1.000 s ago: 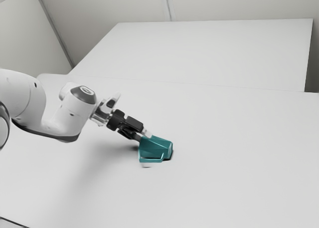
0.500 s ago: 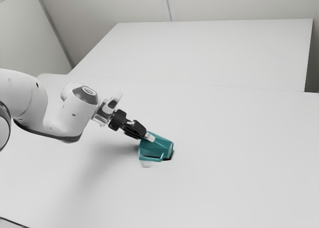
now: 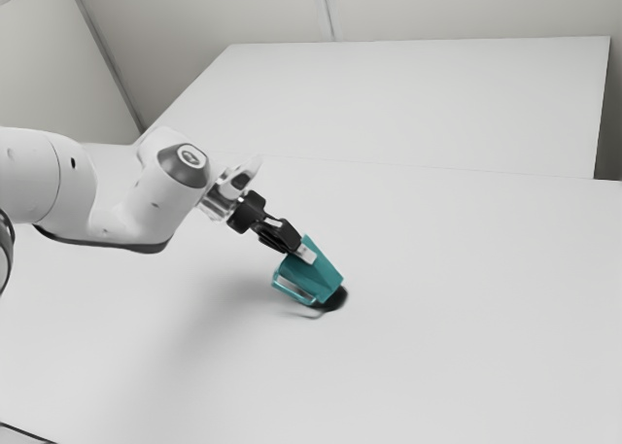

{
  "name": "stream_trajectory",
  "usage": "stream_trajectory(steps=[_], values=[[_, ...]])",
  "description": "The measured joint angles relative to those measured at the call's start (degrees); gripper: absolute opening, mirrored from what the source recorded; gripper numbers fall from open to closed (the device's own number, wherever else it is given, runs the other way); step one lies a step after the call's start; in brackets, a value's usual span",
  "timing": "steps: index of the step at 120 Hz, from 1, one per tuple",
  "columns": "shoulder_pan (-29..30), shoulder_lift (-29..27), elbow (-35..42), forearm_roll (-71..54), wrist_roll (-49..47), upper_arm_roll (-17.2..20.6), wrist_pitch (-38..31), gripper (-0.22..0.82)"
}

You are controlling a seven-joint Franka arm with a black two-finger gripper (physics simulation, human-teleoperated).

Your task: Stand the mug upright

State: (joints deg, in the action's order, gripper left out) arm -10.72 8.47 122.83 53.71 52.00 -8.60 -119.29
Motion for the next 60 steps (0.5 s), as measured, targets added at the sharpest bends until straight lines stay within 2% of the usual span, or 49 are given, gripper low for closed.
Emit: stream_trajectory(steps=[17, 33, 60], values=[[-0.4, -1.0, -0.2, -5.0, -3.3, 0.6, -1.1, -0.17], [-0.7, -0.9, -3.6, -16.2, -7.0, 1.1, -1.9, -0.17], [0.1, 4.0, -10.8, -35.5, -12.4, 1.1, -2.2, -0.18]])
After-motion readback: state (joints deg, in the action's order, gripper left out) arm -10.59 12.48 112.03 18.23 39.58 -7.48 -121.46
